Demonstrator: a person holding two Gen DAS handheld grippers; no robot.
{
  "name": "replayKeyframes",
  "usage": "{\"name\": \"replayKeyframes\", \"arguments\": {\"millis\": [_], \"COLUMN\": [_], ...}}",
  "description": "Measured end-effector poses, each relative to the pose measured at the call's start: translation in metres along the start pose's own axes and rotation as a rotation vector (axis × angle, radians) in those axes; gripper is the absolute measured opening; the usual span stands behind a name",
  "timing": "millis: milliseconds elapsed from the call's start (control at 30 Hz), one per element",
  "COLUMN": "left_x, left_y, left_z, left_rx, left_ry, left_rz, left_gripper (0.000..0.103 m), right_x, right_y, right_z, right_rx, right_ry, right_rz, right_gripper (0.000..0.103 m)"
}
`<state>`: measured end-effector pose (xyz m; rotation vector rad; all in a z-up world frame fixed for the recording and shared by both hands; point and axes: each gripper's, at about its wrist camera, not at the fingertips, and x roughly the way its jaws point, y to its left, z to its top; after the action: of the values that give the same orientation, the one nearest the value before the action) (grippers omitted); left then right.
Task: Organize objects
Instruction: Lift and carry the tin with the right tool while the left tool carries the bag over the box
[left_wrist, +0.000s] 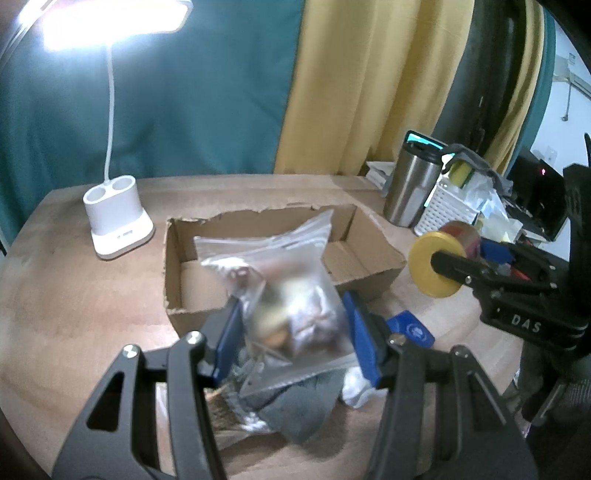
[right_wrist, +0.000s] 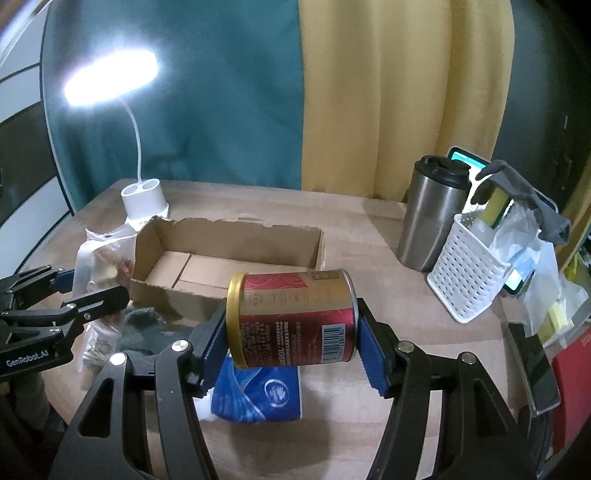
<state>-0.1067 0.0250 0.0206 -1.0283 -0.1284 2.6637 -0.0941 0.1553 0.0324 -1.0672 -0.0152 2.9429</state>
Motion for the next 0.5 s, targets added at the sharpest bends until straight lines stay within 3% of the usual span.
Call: {"name": "replayKeyframes", "arguments": {"millis": [500], "left_x": [0.032], "left_y": [0.013], "left_z": [0.021], "left_rx": [-0.004], "left_ry": [0.018], "left_rz": [-0.021], "left_gripper": [0.055], "right_x": [0.04], "right_y": [0.005], "right_z": [0.024], "right_rx": [0.0], "right_ry": [0.024], "right_rz": [0.021], "right_gripper": [0.065]}}
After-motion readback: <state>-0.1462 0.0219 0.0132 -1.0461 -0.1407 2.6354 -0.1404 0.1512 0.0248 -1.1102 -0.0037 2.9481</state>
